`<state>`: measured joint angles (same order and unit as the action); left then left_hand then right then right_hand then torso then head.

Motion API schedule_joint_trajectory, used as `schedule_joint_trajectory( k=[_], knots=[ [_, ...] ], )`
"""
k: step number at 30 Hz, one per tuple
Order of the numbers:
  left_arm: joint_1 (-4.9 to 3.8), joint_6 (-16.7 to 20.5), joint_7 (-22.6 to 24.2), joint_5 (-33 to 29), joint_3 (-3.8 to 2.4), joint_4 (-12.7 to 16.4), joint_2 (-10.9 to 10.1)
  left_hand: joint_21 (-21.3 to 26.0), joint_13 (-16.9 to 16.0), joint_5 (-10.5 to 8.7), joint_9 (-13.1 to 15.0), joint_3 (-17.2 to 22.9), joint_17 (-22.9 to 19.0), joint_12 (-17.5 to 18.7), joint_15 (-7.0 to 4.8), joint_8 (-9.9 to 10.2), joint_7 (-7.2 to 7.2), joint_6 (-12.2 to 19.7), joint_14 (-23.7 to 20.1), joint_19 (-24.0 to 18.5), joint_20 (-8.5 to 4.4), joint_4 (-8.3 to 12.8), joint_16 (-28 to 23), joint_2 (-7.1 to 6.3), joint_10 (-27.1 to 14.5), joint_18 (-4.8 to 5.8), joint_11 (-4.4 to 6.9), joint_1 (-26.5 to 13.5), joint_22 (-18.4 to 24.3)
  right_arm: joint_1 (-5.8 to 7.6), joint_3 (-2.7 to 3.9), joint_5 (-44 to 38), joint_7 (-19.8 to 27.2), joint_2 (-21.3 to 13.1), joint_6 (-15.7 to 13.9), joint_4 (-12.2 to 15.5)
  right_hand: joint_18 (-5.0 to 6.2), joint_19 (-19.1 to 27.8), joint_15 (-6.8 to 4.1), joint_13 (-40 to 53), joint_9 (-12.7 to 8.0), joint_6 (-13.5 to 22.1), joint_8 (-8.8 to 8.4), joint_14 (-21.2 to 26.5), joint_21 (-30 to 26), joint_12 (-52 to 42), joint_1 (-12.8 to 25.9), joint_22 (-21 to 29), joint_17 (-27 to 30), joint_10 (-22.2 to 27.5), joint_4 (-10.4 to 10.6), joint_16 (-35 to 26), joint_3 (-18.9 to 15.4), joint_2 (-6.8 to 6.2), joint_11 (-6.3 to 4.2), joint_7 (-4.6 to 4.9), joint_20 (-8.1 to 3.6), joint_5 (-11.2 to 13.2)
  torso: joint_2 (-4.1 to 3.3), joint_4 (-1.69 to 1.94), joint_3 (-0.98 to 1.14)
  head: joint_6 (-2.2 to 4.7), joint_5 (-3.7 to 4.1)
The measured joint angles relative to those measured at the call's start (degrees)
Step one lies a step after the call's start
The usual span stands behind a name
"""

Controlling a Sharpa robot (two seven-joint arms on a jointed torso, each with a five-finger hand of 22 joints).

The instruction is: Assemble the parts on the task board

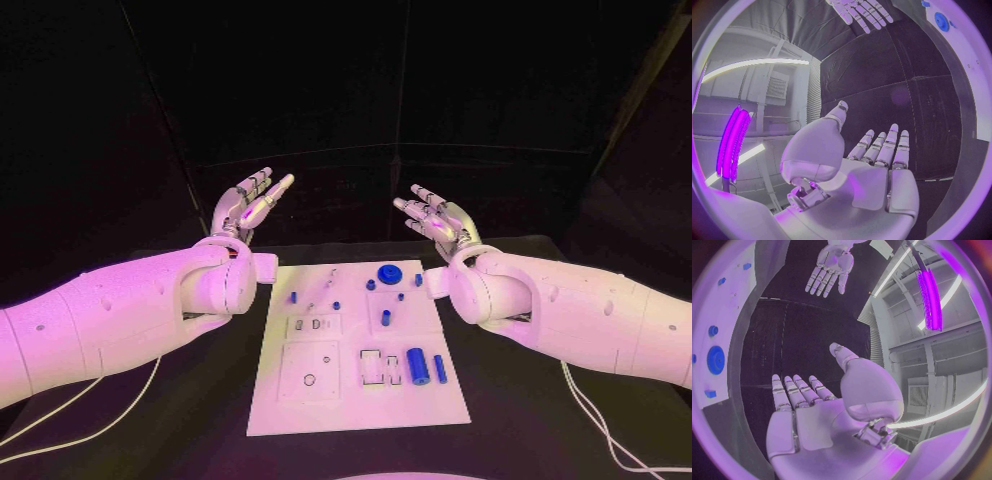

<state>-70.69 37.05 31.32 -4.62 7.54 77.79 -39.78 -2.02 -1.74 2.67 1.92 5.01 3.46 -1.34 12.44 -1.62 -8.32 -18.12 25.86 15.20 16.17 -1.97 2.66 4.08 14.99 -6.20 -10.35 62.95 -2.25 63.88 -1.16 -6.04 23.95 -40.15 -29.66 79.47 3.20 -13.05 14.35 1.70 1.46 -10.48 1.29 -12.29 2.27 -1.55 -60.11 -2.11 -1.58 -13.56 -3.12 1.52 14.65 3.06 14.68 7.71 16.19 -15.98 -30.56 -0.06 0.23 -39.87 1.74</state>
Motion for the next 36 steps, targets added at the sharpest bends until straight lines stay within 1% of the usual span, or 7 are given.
schedule_joint_trajectory(
  k=[5, 10, 15, 19, 26, 31, 36],
  knots=[
    [-0.01, -1.3, 0.6, -0.7, 0.05, -0.1, 0.0, -0.7, -0.1, 0.04, 0.1, 0.0, 0.4, -0.2, 0.38, -0.2, -0.07, -0.9, 2.1, 1.5, 0.72, 0.0, 0.5, 0.37, 0.9, -0.89, -0.87, 1.2, -0.3, 0.99, -0.24, -3.4, -2.3, 1.2, 7.0, -2.7, 1.73, -3.8, -0.24, 1.1, 0.7, -5.2, 1.27, -10.7, 1.7, -2.4, -4.2, -0.8, -1.2, -9.8, -2.5, 2.8, 0.4, 0.05, 0.12, 0.3, 0.37, 1.2, 0.01, 0.0, 0.02, -0.02, 0.01],
    [0.0, -2.0, 0.8, -1.1, 0.05, 0.1, -0.2, -1.3, -0.2, 0.04, 0.2, -0.3, 0.9, -0.2, 0.63, -0.2, -0.27, -1.7, 4.6, 3.8, 0.69, -0.3, 1.1, 0.9, 2.2, -0.89, -1.52, 1.7, -0.7, 1.43, -0.33, -6.1, -3.9, 1.6, 11.4, -4.0, 4.0, -11.3, -1.95, 2.1, 2.0, -16.8, 4.04, -25.3, 4.8, -6.2, -8.0, -2.2, -2.3, -23.8, -5.2, 6.8, 1.0, 0.02, -1.05, 1.15, 0.44, 1.8, 0.03, 0.0, 0.02, -0.02, 0.01],
    [-0.35, -3.6, 0.8, -1.1, 0.1, 2.0, -4.3, -2.7, -0.4, 0.04, 0.3, -1.0, 1.7, -0.6, 0.85, -0.5, -0.27, -3.8, 9.9, 8.2, 0.63, -0.2, 2.7, 1.19, 5.3, -0.91, -2.31, 2.6, -1.3, 1.61, -0.34, -16.0, -4.6, 0.0, 11.5, -6.6, 5.29, -18.2, -3.53, 2.1, 2.6, -26.4, 5.75, -34.5, 7.7, -7.7, -9.8, -3.2, -2.5, -32.2, -7.1, 8.7, 2.2, -0.49, -2.25, 2.28, 0.36, 1.8, -0.35, -0.07, -0.03, -0.93, 0.1],
    [-0.45, -4.5, 0.8, -1.3, 0.1, 3.7, -4.7, -5.9, -1.0, 0.04, 0.7, -1.6, 2.6, -1.8, 0.63, -1.0, -0.54, -7.8, 16.0, 19.3, 0.5, -0.1, 4.9, 1.8, 12.7, -0.91, -3.37, 3.7, -2.9, 2.44, -0.33, -24.1, -5.6, 0.1, 10.9, -7.2, 6.19, -23.8, -5.04, 2.0, 2.6, -32.7, 6.23, -41.5, 10.3, -7.7, -10.5, -4.0, -2.8, -37.8, -8.8, 9.6, 3.8, -1.24, -3.37, 3.3, -0.24, 2.0, -1.05, -0.08, -0.08, -0.95, -0.04],
    [-0.45, -6.5, 0.7, -2.1, 0.1, 7.7, -6.9, -10.8, -2.1, 0.03, 1.8, -2.3, 4.0, -6.0, -2.51, -3.6, -2.21, -23.1, 27.6, 31.9, -0.18, 0.1, 9.4, 2.61, 31.1, -3.62, -2.19, 4.5, -4.6, 4.35, -0.28, -37.5, -8.8, 0.2, 11.3, -7.9, 6.18, -33.3, -8.27, 2.0, 2.6, -38.6, 6.31, -53.5, 15.8, -7.7, -11.6, -6.0, -4.6, -45.1, -10.6, 12.8, 5.6, -2.33, -5.36, 4.64, -3.01, 2.0, -2.64, 0.05, -0.21, -0.52, -0.41],
    [-0.44, -8.7, 0.6, -2.8, 0.1, 10.2, -8.4, -11.1, -2.0, 0.03, 1.9, -2.7, 4.1, -6.4, -3.64, -4.2, -3.61, -29.7, 31.3, 35.7, -0.96, 0.0, 9.7, 2.92, 34.6, -3.6, -1.14, 4.8, -4.7, 5.49, -0.26, -45.7, -12.2, 0.5, 13.1, -8.5, 6.18, -40.1, -10.63, 2.0, 2.5, -41.3, 6.31, -62.0, 21.2, -7.2, -11.4, -8.4, -7.3, -48.7, -11.2, 17.2, 4.8, -3.27, -6.66, 4.37, -5.81, 1.8, -3.95, 0.35, -0.42, 0.02, -0.7],
    [-0.44, -11.0, 0.6, -3.8, 0.12, 12.8, -10.2, -11.1, -1.9, 0.03, 1.9, -3.0, 4.1, -6.4, -4.03, -4.2, -4.17, -30.5, 32.3, 36.9, -1.3, 0.0, 9.3, 2.92, 35.3, -3.6, -0.9, 4.8, -4.4, 5.96, -0.24, -54.7, -16.1, 0.8, 14.4, -7.8, 6.18, -44.2, -12.21, 2.0, 2.5, -43.2, 5.94, -67.6, 27.2, -6.1, -12.2, -11.5, -10.9, -51.0, -11.5, 22.5, 3.3, -3.98, -7.85, 3.59, -8.14, 1.6, -5.38, 0.9, -0.7, 0.79, -0.59]
  ],
)
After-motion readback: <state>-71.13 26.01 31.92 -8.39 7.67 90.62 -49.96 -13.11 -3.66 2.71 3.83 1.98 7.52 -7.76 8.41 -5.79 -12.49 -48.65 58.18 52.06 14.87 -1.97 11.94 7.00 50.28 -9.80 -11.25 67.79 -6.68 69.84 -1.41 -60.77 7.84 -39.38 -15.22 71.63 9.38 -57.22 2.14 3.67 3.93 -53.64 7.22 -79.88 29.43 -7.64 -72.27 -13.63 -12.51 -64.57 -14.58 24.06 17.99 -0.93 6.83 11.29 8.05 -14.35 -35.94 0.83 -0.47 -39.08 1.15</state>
